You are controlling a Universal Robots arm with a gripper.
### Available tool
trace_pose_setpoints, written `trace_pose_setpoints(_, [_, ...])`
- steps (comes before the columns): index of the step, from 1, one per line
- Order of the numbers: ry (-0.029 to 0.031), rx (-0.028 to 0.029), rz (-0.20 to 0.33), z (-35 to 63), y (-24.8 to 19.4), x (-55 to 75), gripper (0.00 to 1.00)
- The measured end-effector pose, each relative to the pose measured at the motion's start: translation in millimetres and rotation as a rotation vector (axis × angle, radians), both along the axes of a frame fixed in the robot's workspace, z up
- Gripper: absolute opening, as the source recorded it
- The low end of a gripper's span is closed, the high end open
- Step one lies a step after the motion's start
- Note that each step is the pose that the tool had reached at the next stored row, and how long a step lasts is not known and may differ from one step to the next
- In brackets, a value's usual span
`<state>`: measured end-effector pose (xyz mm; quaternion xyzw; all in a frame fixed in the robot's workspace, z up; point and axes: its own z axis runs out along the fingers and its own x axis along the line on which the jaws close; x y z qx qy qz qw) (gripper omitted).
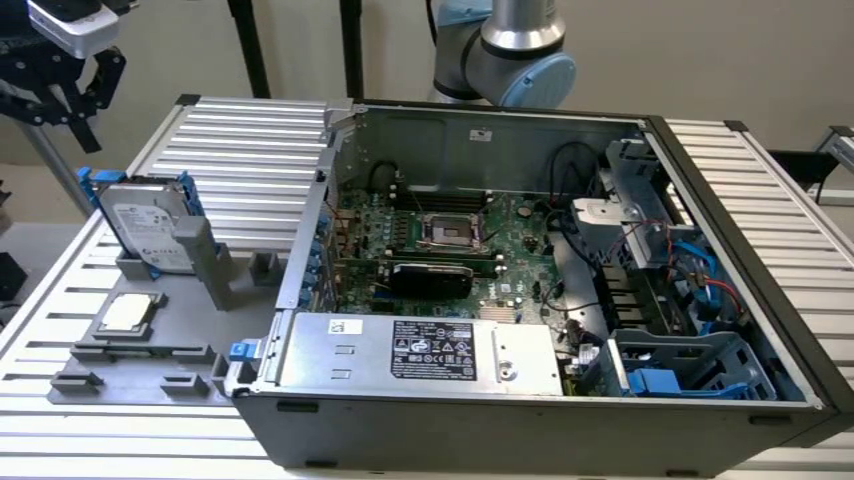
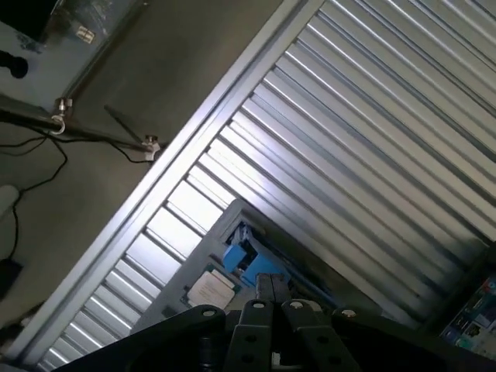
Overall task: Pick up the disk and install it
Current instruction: 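Pick up the disk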
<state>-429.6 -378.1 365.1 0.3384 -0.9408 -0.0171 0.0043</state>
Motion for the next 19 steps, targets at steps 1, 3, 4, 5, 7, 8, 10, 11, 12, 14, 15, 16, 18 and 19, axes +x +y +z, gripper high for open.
trace_pose_setpoints(1, [-0.0001,0.0,0.018,-0.1,0.0,0.0,0.11])
trace_pose_setpoints(3, [-0.0004,0.0,0.054,-0.4,0.0,0.0,0.11])
trace_pose_setpoints(4, [-0.0005,0.0,0.072,-0.4,0.1,-0.1,0.11])
trace_pose_setpoints(5, [-0.0008,0.0,0.09,-0.6,0.1,-0.1,0.11])
trace_pose_setpoints(7, [-0.0013,0.0001,0.126,-0.8,0.0,0.0,0.11])
trace_pose_setpoints(8, [-0.0015,0.0001,0.144,-0.9,0.0,0.0,0.11])
trace_pose_setpoints(10, [-0.0019,0.0001,0.181,-1.0,0.0,0.0,0.11])
trace_pose_setpoints(11, [-0.002,0.0,0.199,-1.1,0.0,0.0,0.11])
trace_pose_setpoints(12, [-0.0021,0.0,0.218,-1.1,0.0,0.0,0.11])
trace_pose_setpoints(14, [-0.0025,0.0,0.254,-1.3,0.0,0.0,0.11])
trace_pose_setpoints(15, [-0.0028,0.0,0.272,-1.4,0.0,0.0,0.11])
trace_pose_setpoints(16, [-0.0031,0.0,0.29,-1.5,0.0,0.0,0.11])
trace_pose_setpoints(18, [-0.0036,0.0,0.327,-1.6,0.0,0.0,0.11])
trace_pose_setpoints(19, [-0.0038,0.0,0.344,-1.7,0.0,0.0,0.11])
